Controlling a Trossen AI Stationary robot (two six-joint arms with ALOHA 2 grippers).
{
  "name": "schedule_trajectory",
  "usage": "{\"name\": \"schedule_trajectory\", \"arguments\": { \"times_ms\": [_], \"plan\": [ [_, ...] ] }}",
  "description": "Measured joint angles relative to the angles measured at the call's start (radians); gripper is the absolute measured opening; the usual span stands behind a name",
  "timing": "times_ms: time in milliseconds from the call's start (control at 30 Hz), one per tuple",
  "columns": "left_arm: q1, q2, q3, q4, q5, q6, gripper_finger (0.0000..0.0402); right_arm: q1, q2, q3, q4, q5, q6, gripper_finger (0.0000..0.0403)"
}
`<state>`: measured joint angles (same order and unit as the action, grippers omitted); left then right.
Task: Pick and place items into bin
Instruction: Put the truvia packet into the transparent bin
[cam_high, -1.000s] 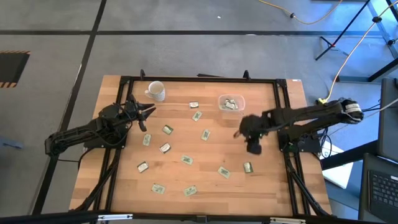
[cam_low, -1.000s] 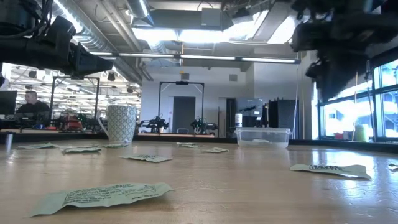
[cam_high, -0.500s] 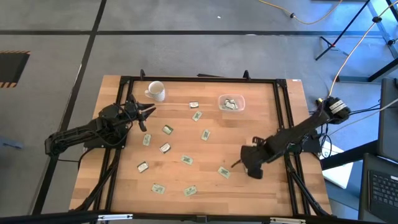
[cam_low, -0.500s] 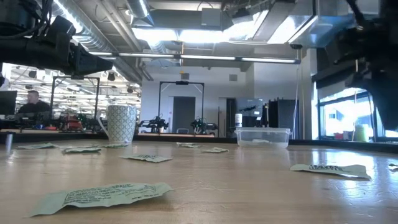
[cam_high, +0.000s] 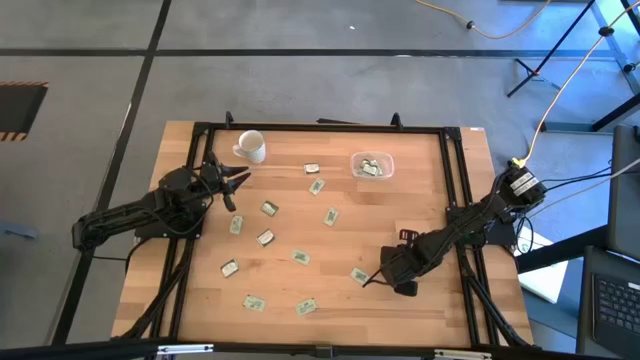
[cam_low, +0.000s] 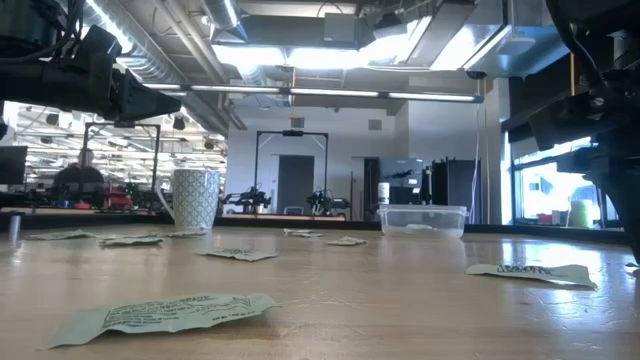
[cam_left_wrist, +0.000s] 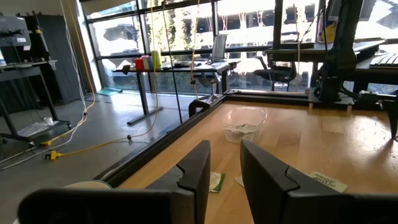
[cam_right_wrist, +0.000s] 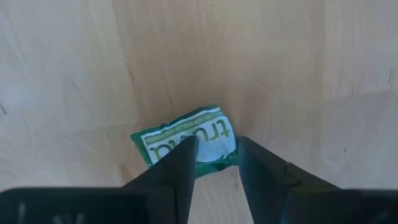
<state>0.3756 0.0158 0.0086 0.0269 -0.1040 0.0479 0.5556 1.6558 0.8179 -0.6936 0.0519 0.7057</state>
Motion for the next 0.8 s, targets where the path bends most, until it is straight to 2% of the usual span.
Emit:
{"name": "schedule_trajectory", "arguments": {
  "times_ms": [600, 800],
  "plan": [
    [0.000, 0.000, 0.000, 0.000, 0.000, 0.000, 0.0082, -0.001, -0.034, -0.006, 0.006, -0.006, -0.012, 0.0031],
    [0.000, 0.000, 0.000, 0.000, 0.000, 0.000, 0.0082, -0.031, -0.141, -0.009, -0.032, 0.100, -0.061, 0.0031]
  ]
}}
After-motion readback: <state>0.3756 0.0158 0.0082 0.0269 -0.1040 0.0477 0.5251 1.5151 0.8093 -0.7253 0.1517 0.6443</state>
